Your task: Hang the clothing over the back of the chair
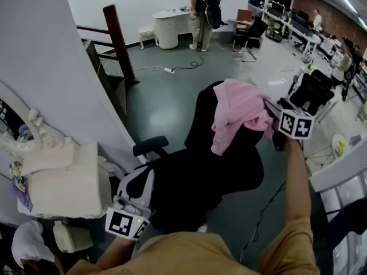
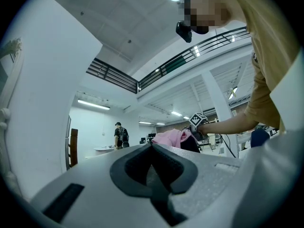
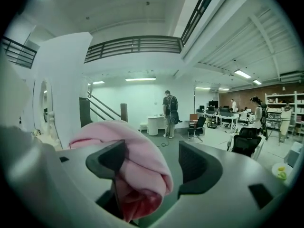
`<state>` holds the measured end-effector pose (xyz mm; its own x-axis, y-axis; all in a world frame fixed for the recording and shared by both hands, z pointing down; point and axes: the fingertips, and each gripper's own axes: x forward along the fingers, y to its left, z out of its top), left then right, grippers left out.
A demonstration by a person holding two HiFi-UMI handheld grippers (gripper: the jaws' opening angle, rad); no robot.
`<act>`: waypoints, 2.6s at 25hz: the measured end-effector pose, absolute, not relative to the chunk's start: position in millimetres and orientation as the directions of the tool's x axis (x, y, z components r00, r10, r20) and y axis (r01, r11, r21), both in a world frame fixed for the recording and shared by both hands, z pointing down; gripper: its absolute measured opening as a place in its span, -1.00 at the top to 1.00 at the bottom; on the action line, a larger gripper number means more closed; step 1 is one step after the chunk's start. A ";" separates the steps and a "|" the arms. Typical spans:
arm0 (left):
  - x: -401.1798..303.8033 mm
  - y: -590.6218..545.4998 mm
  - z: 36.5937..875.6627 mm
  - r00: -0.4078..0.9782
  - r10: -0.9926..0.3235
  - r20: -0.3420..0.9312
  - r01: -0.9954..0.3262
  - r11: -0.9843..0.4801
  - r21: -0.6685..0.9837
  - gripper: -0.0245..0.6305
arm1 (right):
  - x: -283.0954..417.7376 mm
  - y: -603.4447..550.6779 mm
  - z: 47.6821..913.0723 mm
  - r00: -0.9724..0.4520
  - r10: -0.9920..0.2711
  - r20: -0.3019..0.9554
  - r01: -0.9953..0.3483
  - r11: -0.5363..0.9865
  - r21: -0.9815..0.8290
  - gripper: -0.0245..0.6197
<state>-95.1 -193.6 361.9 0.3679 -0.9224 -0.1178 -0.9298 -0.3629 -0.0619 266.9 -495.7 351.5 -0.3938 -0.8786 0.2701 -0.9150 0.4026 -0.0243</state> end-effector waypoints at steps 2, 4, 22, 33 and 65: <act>-92.8 -193.5 360.5 0.374 -0.919 -0.121 -0.927 -0.369 -0.063 0.91 | 267.8 -494.8 350.7 -0.385 -0.883 0.268 -0.919 0.395 -0.019 -0.14; -92.1 -193.1 359.0 0.376 -0.918 -0.124 -0.926 -0.371 -0.062 0.91 | 268.3 -493.0 348.4 -0.378 -0.887 0.265 -0.921 0.390 -0.008 -0.14; -92.4 -187.4 362.0 0.380 -0.917 -0.122 -0.925 -0.376 -0.051 0.91 | 281.9 -469.4 328.5 -0.377 -0.906 0.193 -0.926 0.376 -0.044 -0.06; -87.6 -178.3 356.2 0.414 -0.900 -0.138 -0.910 -0.412 -0.049 0.91 | 293.3 -437.6 331.5 -0.334 -0.922 0.195 -0.942 0.335 -0.029 0.10; -123.0 -131.6 348.1 0.458 -0.875 -0.157 -0.888 -0.458 -0.038 0.91 | 285.0 -190.8 338.8 -0.262 -0.965 0.024 -0.964 0.260 -0.058 0.91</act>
